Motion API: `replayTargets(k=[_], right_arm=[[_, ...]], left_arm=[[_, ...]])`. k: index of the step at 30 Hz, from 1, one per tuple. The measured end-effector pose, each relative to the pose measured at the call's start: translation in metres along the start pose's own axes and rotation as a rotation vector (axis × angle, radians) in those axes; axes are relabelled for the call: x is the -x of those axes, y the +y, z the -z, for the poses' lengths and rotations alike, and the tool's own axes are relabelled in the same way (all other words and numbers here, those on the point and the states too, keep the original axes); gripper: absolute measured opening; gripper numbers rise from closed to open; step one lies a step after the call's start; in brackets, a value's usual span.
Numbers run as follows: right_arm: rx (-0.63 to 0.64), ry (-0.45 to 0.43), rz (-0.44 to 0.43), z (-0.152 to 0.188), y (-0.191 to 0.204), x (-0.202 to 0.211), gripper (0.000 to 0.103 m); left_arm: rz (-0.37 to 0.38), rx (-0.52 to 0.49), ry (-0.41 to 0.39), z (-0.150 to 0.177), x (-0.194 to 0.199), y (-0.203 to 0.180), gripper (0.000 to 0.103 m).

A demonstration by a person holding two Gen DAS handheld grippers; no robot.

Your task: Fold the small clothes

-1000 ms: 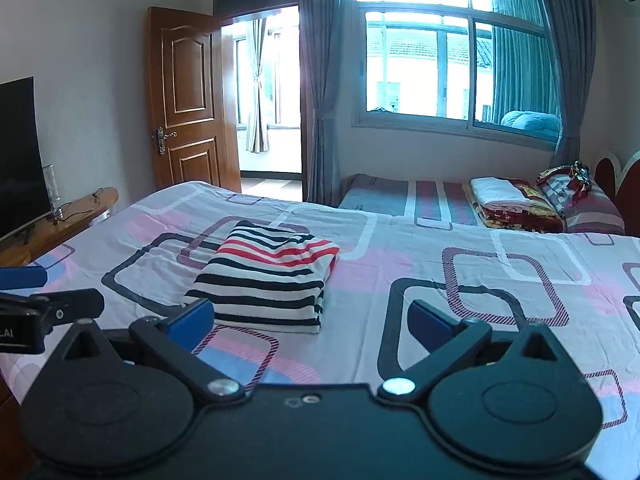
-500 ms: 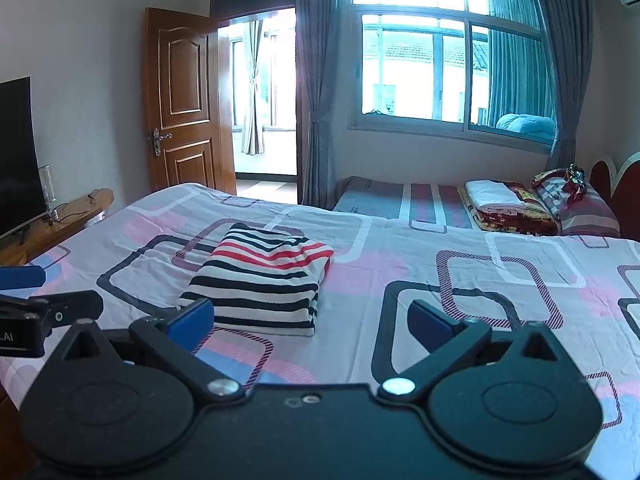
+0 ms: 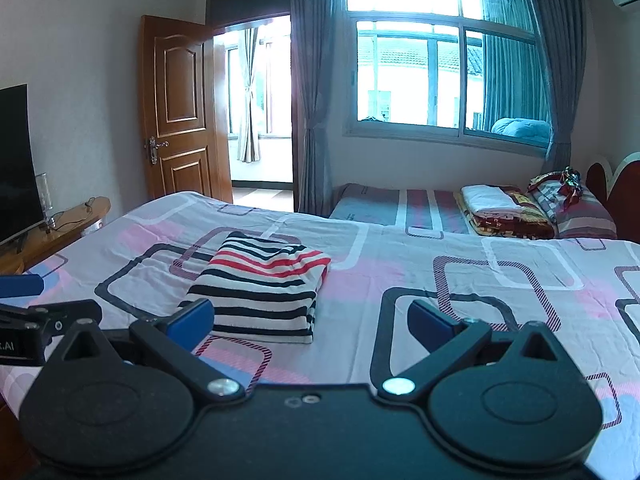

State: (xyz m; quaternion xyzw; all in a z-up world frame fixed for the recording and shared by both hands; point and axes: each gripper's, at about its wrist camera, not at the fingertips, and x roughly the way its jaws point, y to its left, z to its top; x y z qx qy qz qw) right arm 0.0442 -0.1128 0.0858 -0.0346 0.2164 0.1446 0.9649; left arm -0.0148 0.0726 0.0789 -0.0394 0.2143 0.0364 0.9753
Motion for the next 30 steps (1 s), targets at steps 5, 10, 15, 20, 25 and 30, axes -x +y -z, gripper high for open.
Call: replayTargets(k=[5,10,15,20,25,30], right_arm=[[-0.002,0.005,-0.003,0.0013,0.0014,-0.0013,0.102],[0.001,0.008,-0.004,0.0017,0.0028,-0.0015,0.102],[0.002,0.009,-0.004,0.0018,0.003,-0.0016,0.102],[0.007,0.01,-0.005,0.0018,0.004,-0.0019,0.102],[0.01,0.012,-0.008,0.0025,0.0049,-0.0024,0.102],[0.011,0.013,-0.009,0.0026,0.0049,-0.0029,0.102]], left_arm=[[0.0,-0.003,-0.003,0.0003,0.0,-0.0008,0.103],[0.006,-0.009,-0.007,0.0007,0.0011,-0.0017,0.103],[0.011,-0.018,-0.008,0.0012,0.0018,-0.0004,0.103],[0.009,-0.044,-0.018,0.0028,0.0017,-0.001,0.103],[0.031,-0.039,-0.022,0.0054,0.0025,0.0001,0.103],[0.012,-0.035,-0.03,0.0044,0.0046,0.001,0.103]])
